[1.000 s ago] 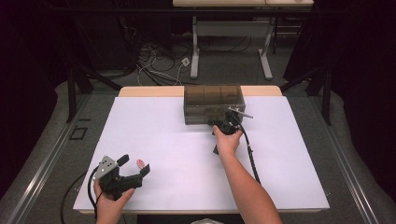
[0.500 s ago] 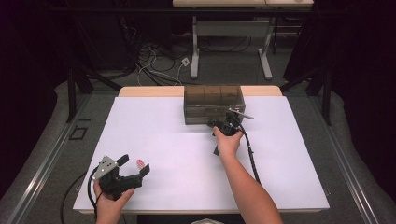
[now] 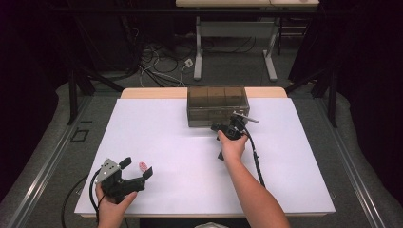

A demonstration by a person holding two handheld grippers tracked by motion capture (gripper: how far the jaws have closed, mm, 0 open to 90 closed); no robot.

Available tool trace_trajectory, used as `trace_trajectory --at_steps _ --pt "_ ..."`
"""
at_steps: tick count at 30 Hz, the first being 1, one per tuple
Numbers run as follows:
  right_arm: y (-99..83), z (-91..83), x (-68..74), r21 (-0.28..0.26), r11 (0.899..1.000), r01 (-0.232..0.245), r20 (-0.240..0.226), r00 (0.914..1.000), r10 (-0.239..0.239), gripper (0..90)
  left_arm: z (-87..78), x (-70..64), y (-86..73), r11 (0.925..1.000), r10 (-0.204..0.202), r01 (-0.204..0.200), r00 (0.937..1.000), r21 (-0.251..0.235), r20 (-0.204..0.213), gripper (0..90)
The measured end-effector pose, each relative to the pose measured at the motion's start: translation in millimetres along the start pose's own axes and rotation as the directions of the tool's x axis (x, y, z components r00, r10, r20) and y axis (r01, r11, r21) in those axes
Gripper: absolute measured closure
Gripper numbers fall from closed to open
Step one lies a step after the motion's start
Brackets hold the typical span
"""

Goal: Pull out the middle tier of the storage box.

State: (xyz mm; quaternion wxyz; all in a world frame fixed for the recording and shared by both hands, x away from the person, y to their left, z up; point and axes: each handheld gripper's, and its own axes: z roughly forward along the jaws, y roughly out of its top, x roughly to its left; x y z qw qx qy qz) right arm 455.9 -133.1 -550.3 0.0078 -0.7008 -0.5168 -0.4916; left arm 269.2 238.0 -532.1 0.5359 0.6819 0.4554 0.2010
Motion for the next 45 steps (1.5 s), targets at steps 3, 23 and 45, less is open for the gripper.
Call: trace_trajectory --at_steps 3,23,45 --pt "0.2 -1.8 0.1 0.022 1.000 -0.002 0.001 1.0000 0.002 82.3 0.0 -0.3 0.1 1.0000 0.001 -0.001 1.0000 -0.001 0.001 3.7" --pt "-5.0 -7.1 -2.3 0.031 0.999 0.011 -0.014 0.9998 -0.010 82.3 0.8 -0.4 -0.3 1.0000 0.001 -0.001 1.0000 0.003 0.000 3.8" --pt "-9.7 -12.3 -2.6 0.044 0.999 -0.003 -0.022 0.9998 0.004 82.3 1.0 -0.2 -0.4 1.0000 -0.001 0.001 1.0000 0.003 -0.001 3.9"
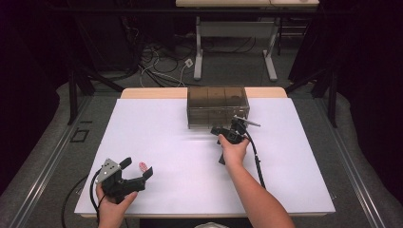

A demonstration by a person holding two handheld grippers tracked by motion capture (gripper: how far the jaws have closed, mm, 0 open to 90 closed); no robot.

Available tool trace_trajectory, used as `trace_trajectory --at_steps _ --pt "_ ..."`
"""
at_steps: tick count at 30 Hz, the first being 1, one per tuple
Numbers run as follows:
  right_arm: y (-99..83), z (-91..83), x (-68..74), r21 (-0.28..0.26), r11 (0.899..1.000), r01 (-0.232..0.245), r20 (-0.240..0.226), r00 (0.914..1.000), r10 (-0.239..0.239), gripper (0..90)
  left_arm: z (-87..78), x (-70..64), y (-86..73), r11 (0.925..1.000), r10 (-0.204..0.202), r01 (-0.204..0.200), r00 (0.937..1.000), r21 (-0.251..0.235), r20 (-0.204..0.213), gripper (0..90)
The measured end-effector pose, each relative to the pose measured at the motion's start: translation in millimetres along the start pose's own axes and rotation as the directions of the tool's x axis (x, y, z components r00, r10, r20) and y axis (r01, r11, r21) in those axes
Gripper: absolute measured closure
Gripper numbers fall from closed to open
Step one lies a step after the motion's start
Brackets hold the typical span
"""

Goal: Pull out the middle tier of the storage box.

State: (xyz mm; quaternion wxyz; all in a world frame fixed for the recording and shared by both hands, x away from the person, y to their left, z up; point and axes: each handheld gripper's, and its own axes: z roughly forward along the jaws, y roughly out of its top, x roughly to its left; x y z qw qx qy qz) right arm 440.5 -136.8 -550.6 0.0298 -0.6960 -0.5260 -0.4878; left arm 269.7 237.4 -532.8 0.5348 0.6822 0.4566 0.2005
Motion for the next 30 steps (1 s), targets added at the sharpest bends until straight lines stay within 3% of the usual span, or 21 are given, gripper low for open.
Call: trace_trajectory --at_steps 13,16,18,30 --pt "-2.3 1.3 0.2 -0.011 1.000 0.001 -0.015 0.9999 -0.001 79.7 0.0 0.1 0.0 1.0000 0.001 -0.001 1.0000 0.001 0.000 3.9" --pt "-3.1 1.0 0.4 0.014 1.000 0.002 -0.024 0.9997 -0.002 78.5 -0.1 0.1 0.0 1.0000 0.001 -0.001 1.0000 0.000 0.000 3.9" --pt "-4.3 2.6 0.8 -0.003 1.000 -0.003 -0.021 0.9998 0.003 77.8 -0.2 0.0 0.0 1.0000 0.001 -0.001 1.0000 0.000 0.000 3.9" --pt "-4.7 0.9 -4.5 0.005 1.000 0.007 -0.013 0.9999 -0.007 73.6 0.3 0.1 -0.2 1.0000 0.001 -0.001 1.0000 0.002 0.000 3.8"
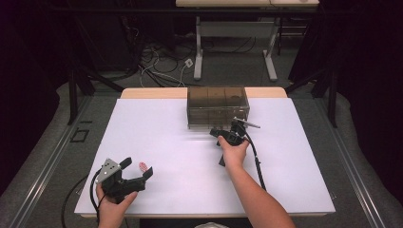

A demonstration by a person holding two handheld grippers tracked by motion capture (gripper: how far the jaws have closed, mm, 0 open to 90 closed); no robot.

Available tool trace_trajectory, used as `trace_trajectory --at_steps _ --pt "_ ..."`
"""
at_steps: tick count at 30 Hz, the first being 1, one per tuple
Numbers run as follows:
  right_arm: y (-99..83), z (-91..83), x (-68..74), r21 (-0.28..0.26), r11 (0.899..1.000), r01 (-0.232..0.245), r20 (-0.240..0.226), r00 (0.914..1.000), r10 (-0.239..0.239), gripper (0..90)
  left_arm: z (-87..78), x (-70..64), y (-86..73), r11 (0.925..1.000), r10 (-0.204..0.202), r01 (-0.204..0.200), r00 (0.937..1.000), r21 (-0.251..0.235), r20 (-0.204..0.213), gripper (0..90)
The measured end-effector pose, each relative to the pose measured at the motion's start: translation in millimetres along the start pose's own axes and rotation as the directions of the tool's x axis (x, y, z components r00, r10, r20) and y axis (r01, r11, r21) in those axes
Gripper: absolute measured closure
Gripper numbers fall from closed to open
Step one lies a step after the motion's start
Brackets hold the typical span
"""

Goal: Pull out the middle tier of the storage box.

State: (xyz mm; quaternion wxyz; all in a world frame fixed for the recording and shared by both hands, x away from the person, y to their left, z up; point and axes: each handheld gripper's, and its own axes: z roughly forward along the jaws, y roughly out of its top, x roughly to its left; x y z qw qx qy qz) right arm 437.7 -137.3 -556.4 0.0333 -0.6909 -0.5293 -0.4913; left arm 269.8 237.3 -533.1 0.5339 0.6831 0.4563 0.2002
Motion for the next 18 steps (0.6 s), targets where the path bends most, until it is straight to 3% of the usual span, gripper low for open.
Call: trace_trajectory --at_steps 7,18 --pt "-0.2 -2.1 0.4 0.001 1.000 0.008 0.012 0.9999 -0.008 69.0 -0.2 0.0 0.1 1.0000 0.001 -0.001 1.0000 0.000 -0.001 3.9" --pt "-0.2 -5.3 2.1 -0.007 0.998 0.069 0.034 0.9971 -0.069 59.4 -0.4 0.1 0.2 1.0000 0.001 -0.001 1.0000 0.001 -0.002 3.9"
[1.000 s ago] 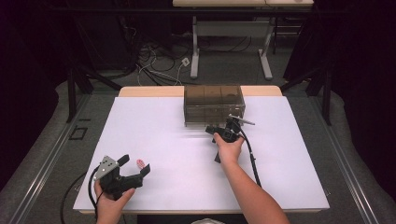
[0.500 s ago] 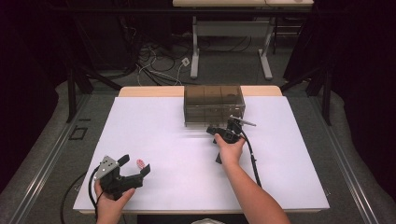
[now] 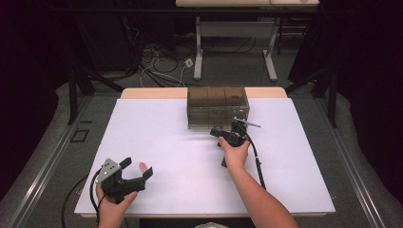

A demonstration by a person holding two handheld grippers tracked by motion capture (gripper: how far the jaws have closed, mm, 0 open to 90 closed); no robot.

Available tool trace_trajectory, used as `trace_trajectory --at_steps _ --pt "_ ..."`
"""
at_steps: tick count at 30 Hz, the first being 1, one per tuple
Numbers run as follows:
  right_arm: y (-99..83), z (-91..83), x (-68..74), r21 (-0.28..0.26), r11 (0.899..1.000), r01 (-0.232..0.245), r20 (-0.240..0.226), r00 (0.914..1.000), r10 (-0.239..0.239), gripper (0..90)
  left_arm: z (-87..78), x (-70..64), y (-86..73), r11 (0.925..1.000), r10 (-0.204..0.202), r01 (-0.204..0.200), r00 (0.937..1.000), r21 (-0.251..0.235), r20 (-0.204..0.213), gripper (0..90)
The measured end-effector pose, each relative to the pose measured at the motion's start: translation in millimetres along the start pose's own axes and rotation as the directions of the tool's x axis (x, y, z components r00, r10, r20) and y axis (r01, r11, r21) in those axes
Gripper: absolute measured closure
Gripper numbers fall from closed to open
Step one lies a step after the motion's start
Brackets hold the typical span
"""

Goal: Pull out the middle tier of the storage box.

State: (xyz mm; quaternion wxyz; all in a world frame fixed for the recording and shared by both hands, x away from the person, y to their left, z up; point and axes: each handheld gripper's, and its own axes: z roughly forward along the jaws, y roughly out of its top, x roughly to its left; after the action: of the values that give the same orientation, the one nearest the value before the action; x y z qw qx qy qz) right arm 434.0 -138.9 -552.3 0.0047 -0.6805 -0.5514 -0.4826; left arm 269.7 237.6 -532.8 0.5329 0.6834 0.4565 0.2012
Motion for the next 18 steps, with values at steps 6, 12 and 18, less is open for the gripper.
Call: trace_trajectory --at_steps 6,12,18 --pt "0.7 -1.9 -1.1 0.001 1.000 0.028 -0.007 0.9996 -0.028 56.6 0.0 -0.1 0.0 1.0000 -0.001 0.001 1.0000 0.000 -0.001 3.9" --pt "-0.2 -4.2 1.7 0.016 0.998 0.061 0.017 0.9980 -0.061 52.0 0.1 0.0 0.0 1.0000 0.000 0.000 1.0000 0.000 -0.002 3.9" --pt "-1.5 -6.3 3.0 0.018 0.996 0.089 -0.007 0.9960 -0.089 50.6 0.1 -0.1 -0.1 1.0000 -0.001 0.001 1.0000 0.000 -0.003 3.9"
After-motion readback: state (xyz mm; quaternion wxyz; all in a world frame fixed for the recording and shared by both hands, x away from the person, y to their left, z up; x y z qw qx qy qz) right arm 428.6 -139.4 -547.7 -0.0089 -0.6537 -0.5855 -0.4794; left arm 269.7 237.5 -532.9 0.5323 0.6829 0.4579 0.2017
